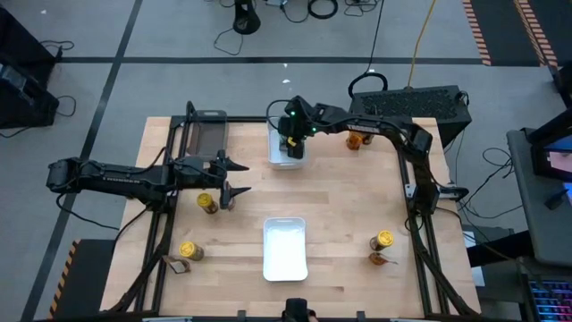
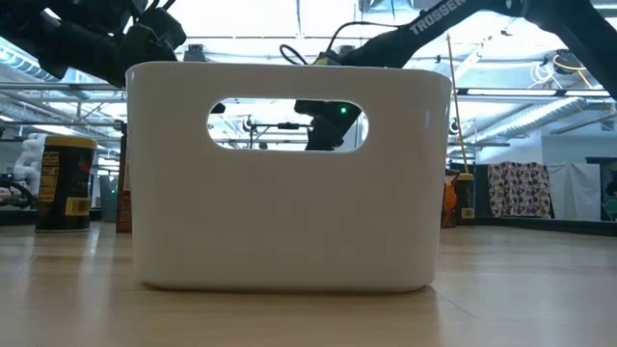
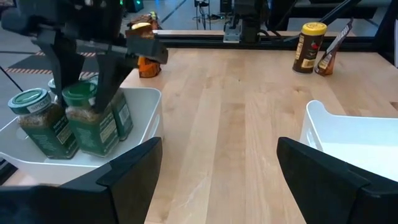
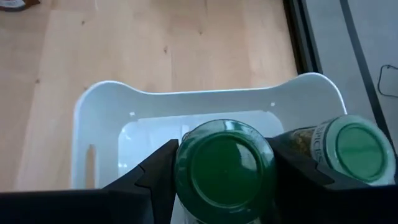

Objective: Sort spices by type
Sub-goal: Put the green spice bottle into the top white bin, then put the bottom right brown spice pack into the bottom white bin

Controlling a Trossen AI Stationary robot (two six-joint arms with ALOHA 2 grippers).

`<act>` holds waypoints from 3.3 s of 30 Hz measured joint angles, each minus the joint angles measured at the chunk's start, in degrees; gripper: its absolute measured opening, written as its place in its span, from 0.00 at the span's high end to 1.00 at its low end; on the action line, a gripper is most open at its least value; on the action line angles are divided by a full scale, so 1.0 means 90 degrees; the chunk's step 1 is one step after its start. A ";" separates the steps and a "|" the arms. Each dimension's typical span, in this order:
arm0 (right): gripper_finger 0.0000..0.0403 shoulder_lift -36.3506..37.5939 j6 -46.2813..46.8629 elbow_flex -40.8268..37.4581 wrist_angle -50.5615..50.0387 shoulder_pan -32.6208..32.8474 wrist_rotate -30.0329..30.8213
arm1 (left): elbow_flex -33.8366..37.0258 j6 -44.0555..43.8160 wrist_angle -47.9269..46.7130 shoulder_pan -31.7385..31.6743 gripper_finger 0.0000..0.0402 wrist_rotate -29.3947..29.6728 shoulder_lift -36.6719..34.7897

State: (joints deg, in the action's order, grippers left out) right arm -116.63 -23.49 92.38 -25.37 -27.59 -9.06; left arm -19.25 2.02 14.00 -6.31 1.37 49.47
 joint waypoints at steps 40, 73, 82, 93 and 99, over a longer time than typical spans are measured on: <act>0.28 0.0151 -0.0159 0.0000 0.0006 0.0064 0.0590 | 0.0000 0.0025 0.0002 0.0000 0.20 0.0000 0.0000; 0.28 0.1994 0.2888 -0.0278 -0.2822 0.3680 0.0838 | -0.0014 -0.2106 0.0076 0.0000 0.20 -0.0536 0.0000; 0.28 0.2068 0.3722 -0.1328 -0.1903 0.5074 0.2027 | -0.0531 -0.2862 -0.0243 0.0244 0.20 -0.1911 0.0000; 0.28 0.2068 0.3867 -0.1450 -0.1426 0.6135 0.3907 | -0.1807 -0.2535 -0.1727 0.1481 0.20 -0.0287 0.0000; 0.28 0.2068 0.4030 -0.1450 -0.1413 0.6202 0.4044 | -0.1821 -0.2161 -0.1897 0.2000 0.20 0.0541 0.0065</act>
State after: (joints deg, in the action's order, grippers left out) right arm -98.02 12.78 79.33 -38.09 28.23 27.34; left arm -35.64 -17.43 -3.08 11.70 6.23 50.06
